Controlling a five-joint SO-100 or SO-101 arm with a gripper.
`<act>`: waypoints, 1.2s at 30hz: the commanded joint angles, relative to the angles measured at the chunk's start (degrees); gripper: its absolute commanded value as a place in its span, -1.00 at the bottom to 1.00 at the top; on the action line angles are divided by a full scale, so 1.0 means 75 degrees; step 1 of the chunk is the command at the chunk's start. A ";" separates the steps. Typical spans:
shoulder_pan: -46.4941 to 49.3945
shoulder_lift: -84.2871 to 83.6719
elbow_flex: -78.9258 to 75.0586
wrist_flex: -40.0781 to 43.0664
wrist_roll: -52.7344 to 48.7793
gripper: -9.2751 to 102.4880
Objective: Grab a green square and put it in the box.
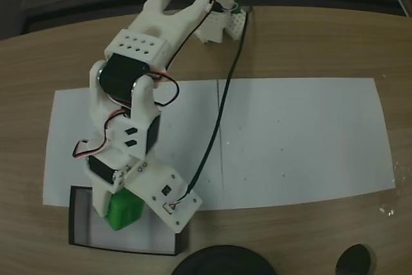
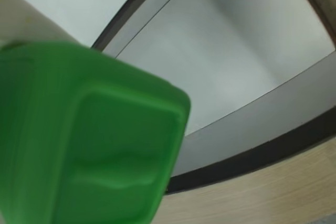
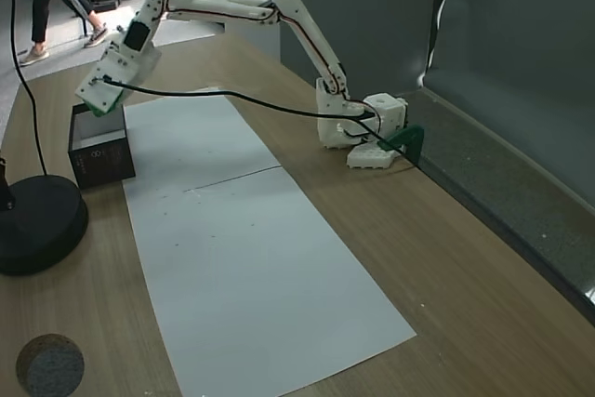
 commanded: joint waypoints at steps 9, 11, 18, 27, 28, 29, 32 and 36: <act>-0.0117 0.0117 -0.0457 0.0234 -0.0551 -0.21; -0.0129 0.0152 -0.0469 0.0340 -0.0527 -0.24; -0.0035 0.0645 -0.0469 0.0773 -0.0152 -0.54; -0.0867 0.2977 -0.0398 0.2812 0.0223 -0.73; -0.1055 0.3352 -0.0398 0.3094 0.0223 -0.73; -0.1277 0.3785 -0.0398 0.3352 0.0223 -0.73; -0.2086 0.5215 -0.0387 0.4020 0.0223 -0.73; -0.3105 0.7324 0.0223 0.4312 0.0270 -0.74</act>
